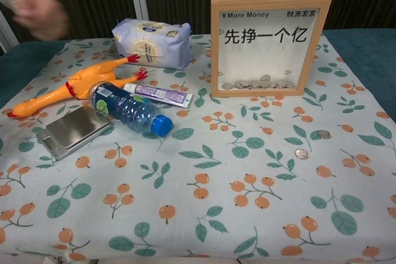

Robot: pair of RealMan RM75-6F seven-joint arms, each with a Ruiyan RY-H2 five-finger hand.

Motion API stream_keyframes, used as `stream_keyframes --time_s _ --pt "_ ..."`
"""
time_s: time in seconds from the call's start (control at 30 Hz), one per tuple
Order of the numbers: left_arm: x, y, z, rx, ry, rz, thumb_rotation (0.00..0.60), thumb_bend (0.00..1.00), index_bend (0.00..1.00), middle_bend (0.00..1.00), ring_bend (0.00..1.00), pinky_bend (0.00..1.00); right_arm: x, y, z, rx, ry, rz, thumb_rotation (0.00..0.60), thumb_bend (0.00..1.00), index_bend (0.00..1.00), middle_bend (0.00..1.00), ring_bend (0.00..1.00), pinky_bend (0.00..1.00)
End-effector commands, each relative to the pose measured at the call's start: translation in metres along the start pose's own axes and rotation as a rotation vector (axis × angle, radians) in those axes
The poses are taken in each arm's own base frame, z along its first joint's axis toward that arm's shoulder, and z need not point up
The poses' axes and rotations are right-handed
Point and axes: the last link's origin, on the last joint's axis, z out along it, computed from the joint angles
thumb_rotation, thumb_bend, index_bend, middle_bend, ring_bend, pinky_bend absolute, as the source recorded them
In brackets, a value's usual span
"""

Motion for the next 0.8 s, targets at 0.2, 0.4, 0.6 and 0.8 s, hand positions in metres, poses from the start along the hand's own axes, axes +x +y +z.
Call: stream_keyframes --time_s 0.2,0.4,0.6,0.8 --pt "0.001 0.001 0.001 -0.004 -0.001 0.002 0.6 0.41 0.0 0.0 0.0 0.0 0.0 -0.001 -0.001 0.005 -0.001 -0.006 0.6 0.38 0.0 0.0 0.0 0.0" --pt "0.002 0.002 0.003 -0.009 0.004 0.002 0.6 0.41 0.0 0.0 0.0 0.0 -0.006 -0.012 0.0 0.052 -0.012 -0.038 0.6 0.38 0.0 0.0 0.0 0.0" --pt "-0.002 0.002 0.004 -0.005 -0.009 0.001 0.6 0.41 0.0 0.0 0.0 0.0 -0.022 -0.06 0.005 0.207 -0.052 -0.075 0.6 0.39 0.0 0.0 0.0 0.0" --pt "-0.006 0.003 0.004 -0.008 -0.013 -0.003 0.6 0.41 0.0 0.0 0.0 0.0 -0.047 -0.122 0.013 0.336 -0.039 -0.12 0.6 0.38 0.0 0.0 0.0 0.0"
